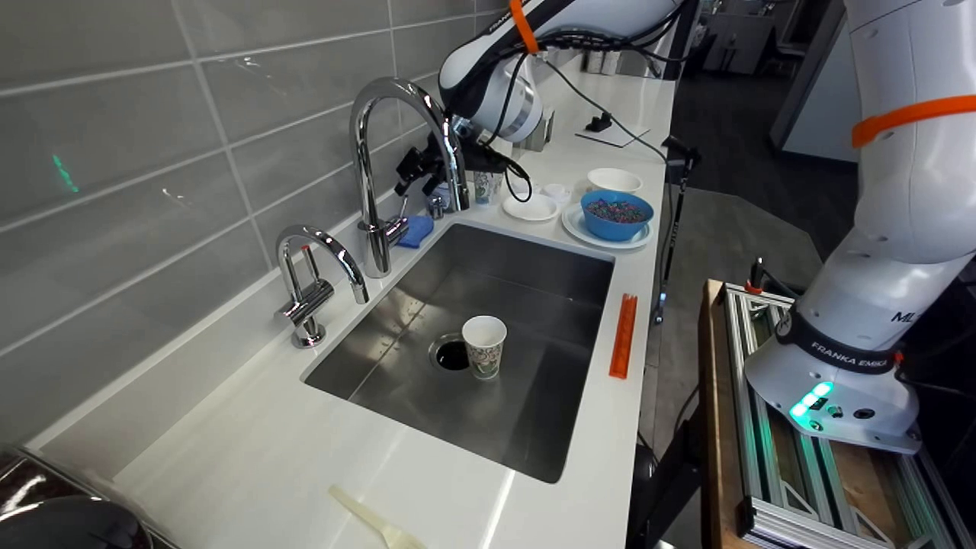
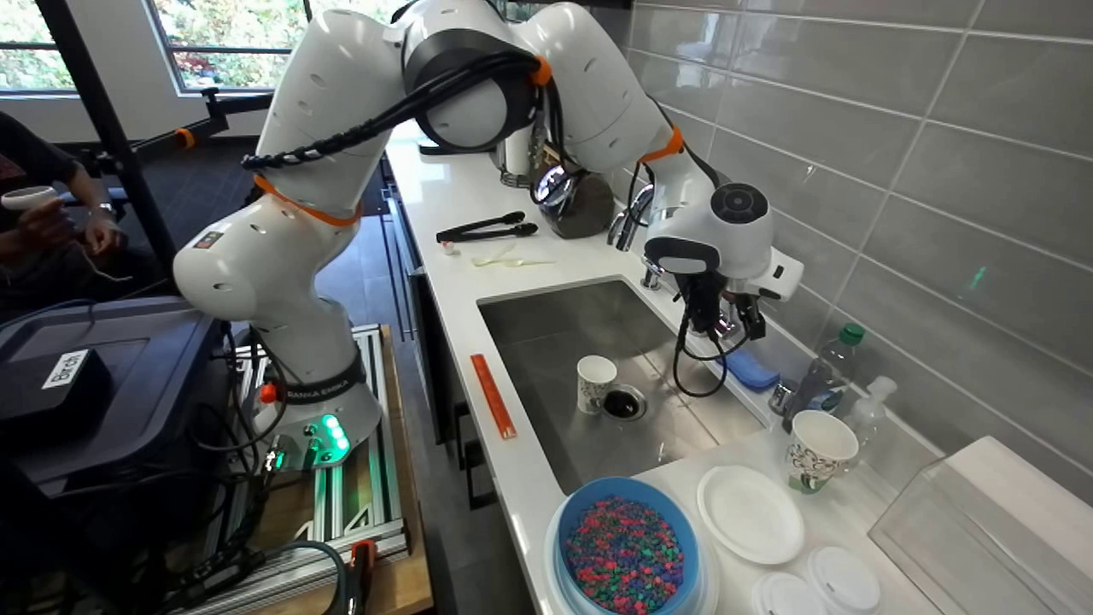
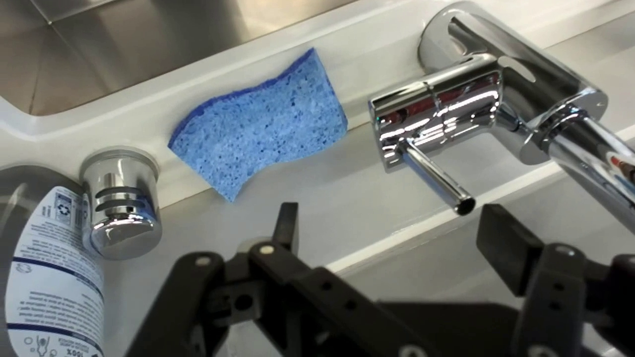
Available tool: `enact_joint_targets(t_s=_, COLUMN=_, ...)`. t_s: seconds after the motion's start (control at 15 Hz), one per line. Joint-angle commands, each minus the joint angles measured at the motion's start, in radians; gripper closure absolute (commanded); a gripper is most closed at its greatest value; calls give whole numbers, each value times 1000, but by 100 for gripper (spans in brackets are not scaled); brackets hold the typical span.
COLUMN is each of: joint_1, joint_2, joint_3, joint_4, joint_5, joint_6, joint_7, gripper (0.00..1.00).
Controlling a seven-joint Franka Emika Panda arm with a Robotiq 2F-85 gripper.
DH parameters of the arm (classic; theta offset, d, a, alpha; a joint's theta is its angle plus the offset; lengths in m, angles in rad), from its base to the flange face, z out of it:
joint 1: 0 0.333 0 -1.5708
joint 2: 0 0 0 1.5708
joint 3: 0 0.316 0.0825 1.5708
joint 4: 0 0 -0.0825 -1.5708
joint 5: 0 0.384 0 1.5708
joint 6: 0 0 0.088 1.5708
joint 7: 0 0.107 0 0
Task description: Put the cup in the sink and turn on the tap
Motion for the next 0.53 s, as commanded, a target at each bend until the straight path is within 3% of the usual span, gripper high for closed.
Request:
enact_joint_targets(t_s=0.0, joint_1=17, joint_2=19, joint_3=-24, joint_4=34, joint_5=6, joint_6=-33, joint_7=20, gripper=40)
enact_joint_targets(t_s=0.2, joint_1=20, joint_2=21, joint_3=-25, joint_4=42, joint_5=5, joint_6=-33, joint_7=24, gripper=53)
enact_joint_targets(t_s=0.33, joint_1=21, joint_2=22, joint_3=-27, joint_4=45, joint_5=6, joint_6=-32, joint_7=27, gripper=57)
enact_joint_targets(t_s=0.4, joint_1=23, joint_2=22, joint_3=-30, joint_4=44, joint_5=5, joint_6=-31, joint_7=28, gripper=53)
enact_joint_targets(t_s=0.47, joint_1=24, joint_2=22, joint_3=-32, joint_4=44, joint_5=4, joint_6=-32, joint_7=30, gripper=59)
